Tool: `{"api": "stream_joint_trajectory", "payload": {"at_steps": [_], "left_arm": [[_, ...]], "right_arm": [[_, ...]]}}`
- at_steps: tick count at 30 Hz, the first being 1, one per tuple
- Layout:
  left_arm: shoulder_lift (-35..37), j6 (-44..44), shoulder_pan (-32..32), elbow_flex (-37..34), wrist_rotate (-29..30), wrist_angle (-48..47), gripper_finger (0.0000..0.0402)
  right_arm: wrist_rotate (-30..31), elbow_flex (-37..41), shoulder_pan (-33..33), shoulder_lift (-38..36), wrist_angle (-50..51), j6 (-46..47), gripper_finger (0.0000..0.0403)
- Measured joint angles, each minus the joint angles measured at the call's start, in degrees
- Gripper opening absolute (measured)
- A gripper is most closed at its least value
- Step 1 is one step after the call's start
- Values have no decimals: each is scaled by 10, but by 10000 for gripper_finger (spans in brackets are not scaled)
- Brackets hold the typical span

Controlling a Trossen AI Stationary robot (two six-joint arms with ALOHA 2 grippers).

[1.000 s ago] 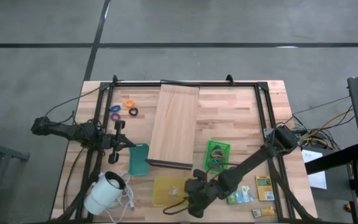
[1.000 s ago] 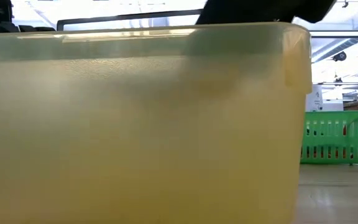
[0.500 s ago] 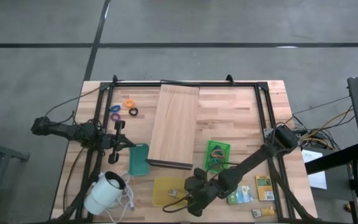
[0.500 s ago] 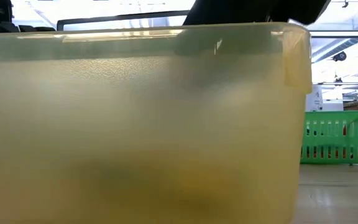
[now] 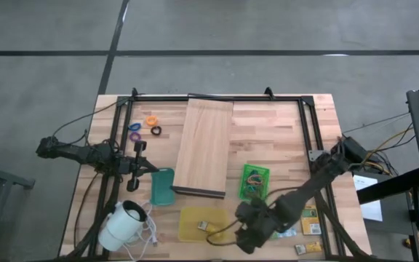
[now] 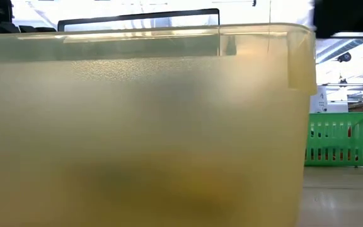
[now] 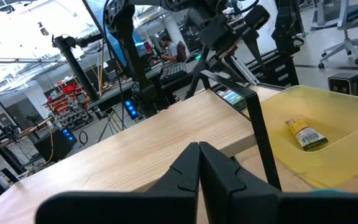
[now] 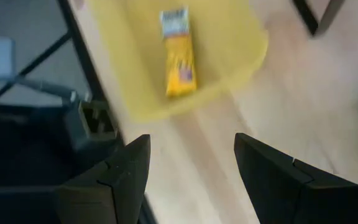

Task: Pick & Place Office Desk Supplies
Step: Put the left large yellow crayon box into the yellow bin

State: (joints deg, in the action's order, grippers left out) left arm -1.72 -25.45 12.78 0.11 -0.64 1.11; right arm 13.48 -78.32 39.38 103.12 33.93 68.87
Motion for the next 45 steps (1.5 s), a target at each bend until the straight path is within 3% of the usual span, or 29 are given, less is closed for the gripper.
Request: {"api": "stream_joint_trajectory", "payload": {"at_steps": [3, 11, 21, 33, 45], "left_arm": [[0, 0, 0, 0, 0, 0, 12], [0, 0, 0, 0, 0, 0, 12], [0, 0, 0, 0, 0, 0, 12], [0, 0, -1, 0, 0, 0, 12], [0, 0, -1, 0, 0, 0, 12]], "right_arm": [[20, 0, 30, -11, 25, 45, 229], [118, 0, 123, -15, 145, 342, 230], [132, 0, 224, -27, 300, 652, 231], [24, 41, 240, -29, 313, 666, 231], [-32, 146, 243, -52, 217, 666, 231]]}}
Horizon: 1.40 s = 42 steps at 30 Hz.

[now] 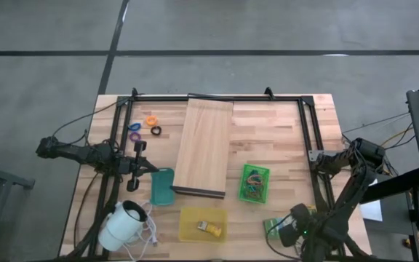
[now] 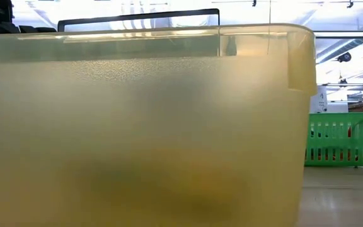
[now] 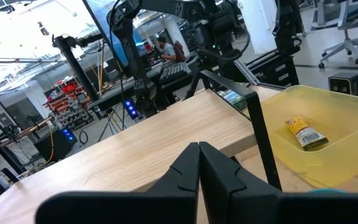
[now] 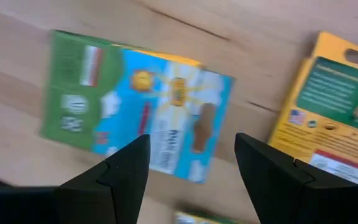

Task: Pick & Place Office Desk Supplies
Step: Put the left large yellow crayon box into the yellow bin

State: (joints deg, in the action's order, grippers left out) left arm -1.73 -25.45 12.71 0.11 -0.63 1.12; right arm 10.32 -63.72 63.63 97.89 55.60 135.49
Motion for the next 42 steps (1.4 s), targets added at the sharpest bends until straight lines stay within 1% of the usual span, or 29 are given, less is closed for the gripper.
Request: {"api": "stream_joint_trajectory", "payload": {"at_steps": [4, 13, 21, 26, 30, 42], "left_arm": [[0, 0, 0, 0, 0, 0, 12], [0, 0, 0, 0, 0, 0, 12], [0, 0, 0, 0, 0, 0, 12], [0, 0, 1, 0, 0, 0, 12], [0, 0, 1, 0, 0, 0, 12], [0, 0, 1, 0, 0, 0, 12]], "right_arm": [[0, 35, 0, -16, -25, 7, 231], [6, 111, 0, -43, -136, 7, 231], [27, 114, 0, -48, -144, 5, 231], [28, 113, 0, -48, -156, 1, 227], [28, 114, 0, -48, -157, 0, 206], [29, 114, 0, -48, -157, -18, 123]]}}
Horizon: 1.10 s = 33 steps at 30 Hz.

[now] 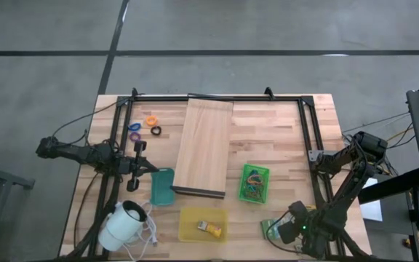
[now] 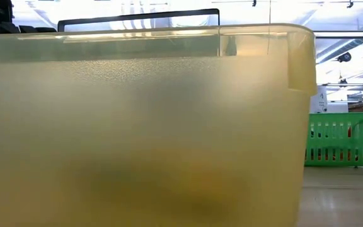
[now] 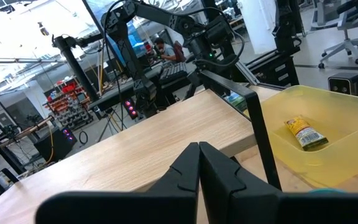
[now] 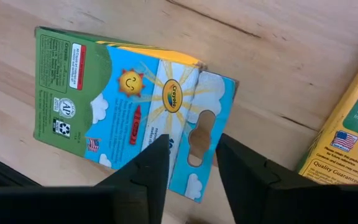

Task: Pick & Place Office Desk Supplies
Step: Put the left large yellow crayon box into the yellow bin

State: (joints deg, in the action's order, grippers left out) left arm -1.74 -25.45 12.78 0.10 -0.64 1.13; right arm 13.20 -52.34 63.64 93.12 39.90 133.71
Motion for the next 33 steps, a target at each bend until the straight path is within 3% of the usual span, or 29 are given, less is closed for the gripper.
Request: {"api": "stream_joint_trajectory", "payload": {"at_steps": [19, 33], "left_arm": [[0, 0, 0, 0, 0, 0, 12], [0, 0, -1, 0, 0, 0, 12]], "right_arm": [[1, 0, 0, 1, -3, -4, 14], [70, -26, 0, 0, 3, -33, 8]]}}
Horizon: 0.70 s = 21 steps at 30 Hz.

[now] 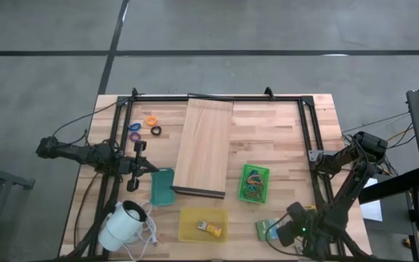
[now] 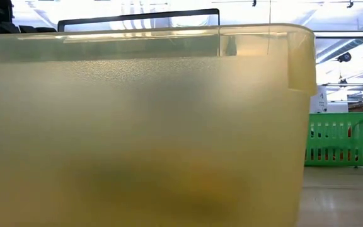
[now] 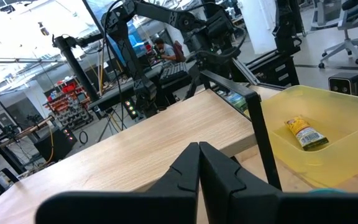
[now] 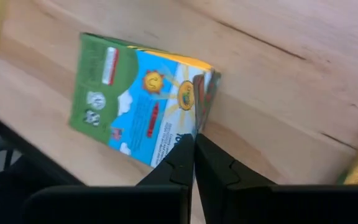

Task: Pick & Place Office Desk Supplies
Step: Put the left large yellow crayon box into the yellow bin

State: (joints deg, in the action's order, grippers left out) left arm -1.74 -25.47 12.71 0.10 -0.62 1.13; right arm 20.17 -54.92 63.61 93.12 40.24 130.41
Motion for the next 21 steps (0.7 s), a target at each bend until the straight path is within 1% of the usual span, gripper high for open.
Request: {"api": "stream_joint_trajectory", "payload": {"at_steps": [6, 12, 21], "left_arm": [[0, 0, 0, 0, 0, 0, 12], [0, 0, 0, 0, 0, 0, 12], [0, 0, 0, 0, 0, 0, 12]], "right_arm": [[38, -25, 0, 0, 13, -30, 8], [60, -47, 0, 0, 43, -48, 8], [121, -69, 0, 0, 50, -121, 8]]}}
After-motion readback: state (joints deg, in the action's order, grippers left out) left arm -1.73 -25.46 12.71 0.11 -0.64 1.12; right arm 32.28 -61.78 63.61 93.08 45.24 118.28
